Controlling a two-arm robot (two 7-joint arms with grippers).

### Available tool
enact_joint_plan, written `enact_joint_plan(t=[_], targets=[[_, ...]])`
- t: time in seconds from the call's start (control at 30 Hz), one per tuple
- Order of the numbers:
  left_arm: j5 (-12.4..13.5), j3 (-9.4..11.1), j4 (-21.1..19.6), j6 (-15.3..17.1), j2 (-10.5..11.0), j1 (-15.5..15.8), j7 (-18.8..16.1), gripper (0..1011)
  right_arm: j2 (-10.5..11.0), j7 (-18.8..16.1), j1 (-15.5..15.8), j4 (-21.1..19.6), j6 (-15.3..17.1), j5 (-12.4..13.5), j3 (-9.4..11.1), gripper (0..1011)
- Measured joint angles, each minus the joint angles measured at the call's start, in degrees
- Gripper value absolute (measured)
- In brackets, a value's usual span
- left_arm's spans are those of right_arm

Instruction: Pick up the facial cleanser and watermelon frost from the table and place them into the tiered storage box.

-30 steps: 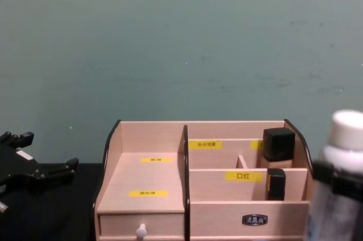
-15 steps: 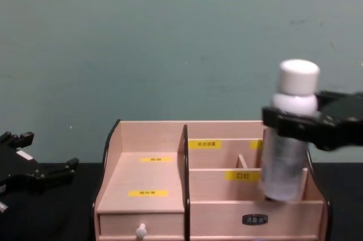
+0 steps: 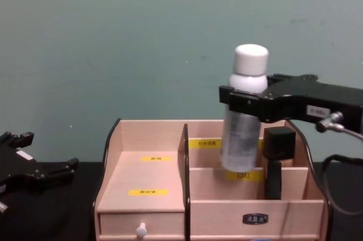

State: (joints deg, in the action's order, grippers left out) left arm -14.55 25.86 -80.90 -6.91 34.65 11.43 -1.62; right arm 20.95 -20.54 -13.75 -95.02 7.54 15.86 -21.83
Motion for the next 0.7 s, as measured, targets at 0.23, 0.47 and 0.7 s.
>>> enact_joint_plan(t=[0.23,0.47,0.7], targets=[[0.00,0.00,0.00,0.00,0.00,0.00,0.00,1001,-2.11,0.50,-2.70,3.78,0.16,-0.77,-0.93,613],[0.00,0.00,0.00,0.00,0.00,0.00,0.00,1001,-3.72,0.69,-4.78,6.64,-0.26,-1.38,-1.45,613],[0.00,0.00,0.00,0.00,0.00,0.00,0.00,1001,-4.98,0.76,-6.60,8.97,-1.24,-2.46,-2.05,613]])
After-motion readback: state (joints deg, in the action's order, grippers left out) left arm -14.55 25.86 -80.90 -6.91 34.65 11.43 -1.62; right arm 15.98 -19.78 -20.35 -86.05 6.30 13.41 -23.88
